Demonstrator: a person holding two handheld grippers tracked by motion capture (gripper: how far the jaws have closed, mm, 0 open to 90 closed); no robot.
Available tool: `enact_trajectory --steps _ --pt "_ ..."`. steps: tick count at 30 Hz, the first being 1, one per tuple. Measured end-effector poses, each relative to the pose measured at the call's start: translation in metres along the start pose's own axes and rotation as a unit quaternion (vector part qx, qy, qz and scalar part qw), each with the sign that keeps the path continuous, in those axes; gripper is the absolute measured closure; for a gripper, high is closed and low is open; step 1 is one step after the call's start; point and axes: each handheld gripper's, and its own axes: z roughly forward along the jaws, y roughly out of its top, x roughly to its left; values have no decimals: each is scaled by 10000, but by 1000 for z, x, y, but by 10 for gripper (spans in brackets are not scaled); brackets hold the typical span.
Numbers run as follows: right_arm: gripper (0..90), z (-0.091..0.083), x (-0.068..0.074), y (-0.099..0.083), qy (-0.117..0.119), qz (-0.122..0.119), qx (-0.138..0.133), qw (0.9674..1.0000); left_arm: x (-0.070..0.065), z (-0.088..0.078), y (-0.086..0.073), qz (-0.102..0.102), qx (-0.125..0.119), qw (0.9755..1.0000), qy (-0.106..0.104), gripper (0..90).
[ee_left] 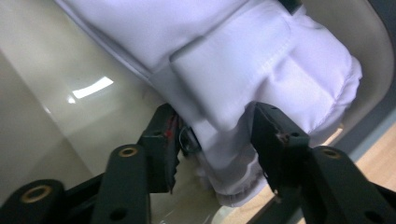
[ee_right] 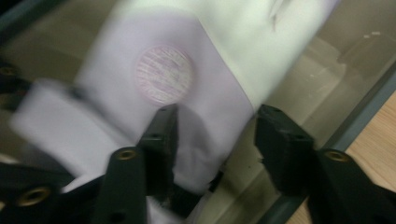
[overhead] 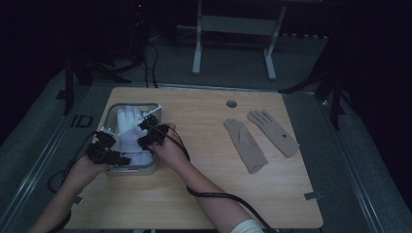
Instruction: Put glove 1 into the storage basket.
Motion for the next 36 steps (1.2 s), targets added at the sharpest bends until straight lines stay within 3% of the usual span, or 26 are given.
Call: enact_trajectory --steps 3,5,8,12,14,22,25,28,33,36 --pt "342 -10 -3 1 -40 -158 -195 9997 -3 -3 -2 -26 -175 9994 281 430" --pt "253 -17 -5 1 8 -108 -288 9995 -6 -9 -3 -48 -404 9983 422 386" --pt "165 -25 -8 -1 126 -224 -320 9992 -11 -18 -3 -89 -752 9959 489 298" --pt "163 -34 -12 -4 136 -282 -424 9986 -19 -26 0 -34 -1116 9924 519 252" --pt "152 -39 -14 -6 149 -298 -435 9985 -24 -30 2 -31 -1325 9901 462 248" --pt "155 -59 -25 -14 218 -322 -454 9982 -50 -26 12 225 -1666 9853 291 185" --pt "156 -67 -30 -19 188 -378 -447 9981 -61 -23 17 343 -1714 9843 227 157" --pt "157 -75 -35 -25 153 -395 -440 9981 -73 -20 22 461 -1666 9848 169 143" --pt "156 -89 -45 -34 66 -412 -509 9978 -89 -13 30 562 -1745 9831 -5 14" --pt "153 -97 -51 -41 30 -391 -575 9976 -97 -8 33 653 -1824 9809 -158 14"
